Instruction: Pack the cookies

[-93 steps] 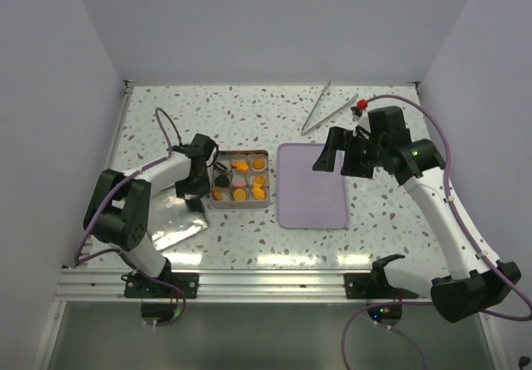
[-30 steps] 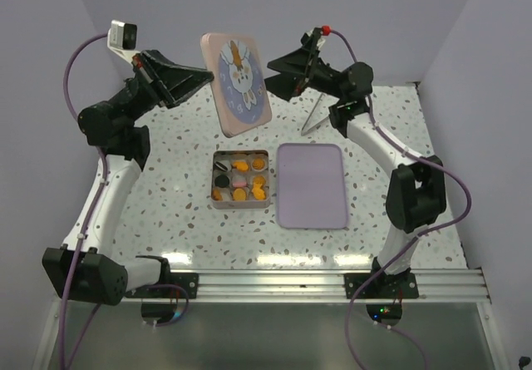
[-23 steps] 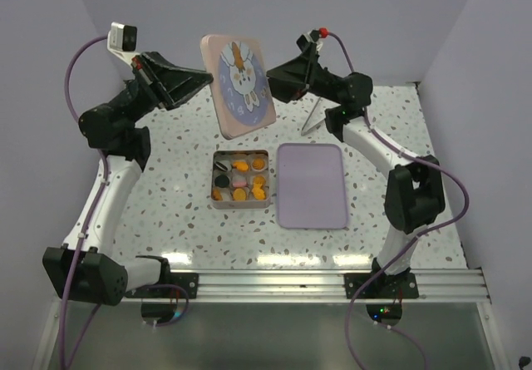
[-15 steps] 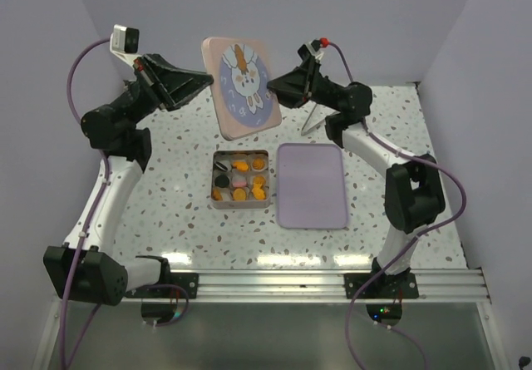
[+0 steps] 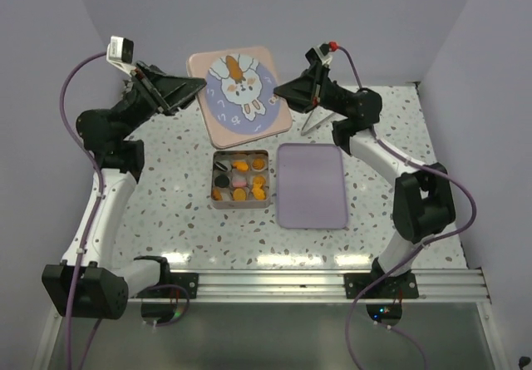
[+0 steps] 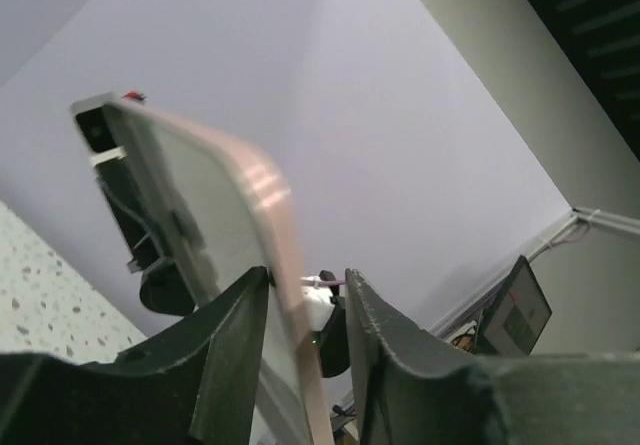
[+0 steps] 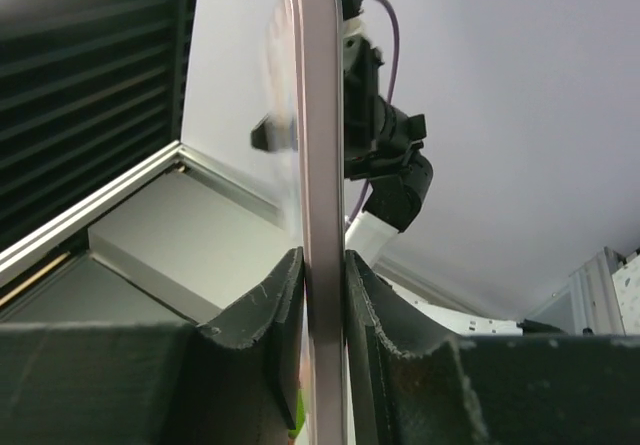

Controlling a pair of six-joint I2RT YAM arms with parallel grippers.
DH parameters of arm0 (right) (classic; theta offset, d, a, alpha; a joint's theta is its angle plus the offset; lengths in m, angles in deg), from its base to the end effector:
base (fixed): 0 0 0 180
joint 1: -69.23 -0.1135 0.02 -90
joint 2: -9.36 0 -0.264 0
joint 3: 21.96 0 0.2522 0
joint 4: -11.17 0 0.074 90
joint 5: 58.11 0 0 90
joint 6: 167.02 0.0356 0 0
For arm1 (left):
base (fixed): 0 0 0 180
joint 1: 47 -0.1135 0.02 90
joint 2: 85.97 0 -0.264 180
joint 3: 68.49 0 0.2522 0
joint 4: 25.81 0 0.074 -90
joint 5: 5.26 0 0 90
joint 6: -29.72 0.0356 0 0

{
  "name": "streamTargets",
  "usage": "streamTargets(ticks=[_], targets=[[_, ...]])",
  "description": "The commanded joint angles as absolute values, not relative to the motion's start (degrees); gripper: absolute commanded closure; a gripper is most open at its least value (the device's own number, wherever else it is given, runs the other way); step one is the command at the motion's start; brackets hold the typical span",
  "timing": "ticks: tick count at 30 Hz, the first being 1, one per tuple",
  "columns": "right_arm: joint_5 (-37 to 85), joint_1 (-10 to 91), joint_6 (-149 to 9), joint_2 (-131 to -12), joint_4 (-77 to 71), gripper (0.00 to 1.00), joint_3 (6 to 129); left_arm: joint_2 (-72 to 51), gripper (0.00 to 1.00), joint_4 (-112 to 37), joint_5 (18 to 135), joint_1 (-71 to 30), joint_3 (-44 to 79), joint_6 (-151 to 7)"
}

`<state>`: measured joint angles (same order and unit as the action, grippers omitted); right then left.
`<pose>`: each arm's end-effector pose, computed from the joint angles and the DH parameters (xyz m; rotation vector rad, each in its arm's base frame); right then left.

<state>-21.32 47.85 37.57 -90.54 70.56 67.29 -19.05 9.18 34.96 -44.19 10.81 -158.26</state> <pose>0.3398 0.1637 0.3986 -0.1680 1.4824 2.3756 0.2269 -0.0384 0.4818 0.0527 1.2825 -1.8757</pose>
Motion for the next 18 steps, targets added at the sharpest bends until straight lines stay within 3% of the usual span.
streamTargets(ticks=[1,5,11,14,18], targets=[[-21.5,46.8,46.9,-85.0,83.6,1.00,65.2,-20.4,0.56,-5.7,33.8,-45.3,9.3,-149.0],[-20.1,46.8,44.9,-82.4,81.6,1.00,62.5,-21.7,0.42,-19.5,34.4,-45.9,9.6,-141.5],[-20.8,46.8,34.4,-75.8,67.3,1.00,59.9,-22.5,0.32,-35.8,36.7,-46.1,11.5,-131.0],[-20.4,46.7,24.7,-71.3,52.8,1.00,59.4,-22.3,0.30,-41.8,38.0,-46.3,11.9,-127.6],[-16.5,46.8,4.1,-65.4,19.3,1.00,61.4,-23.0,0.27,-46.5,40.4,-46.6,12.0,-124.5]])
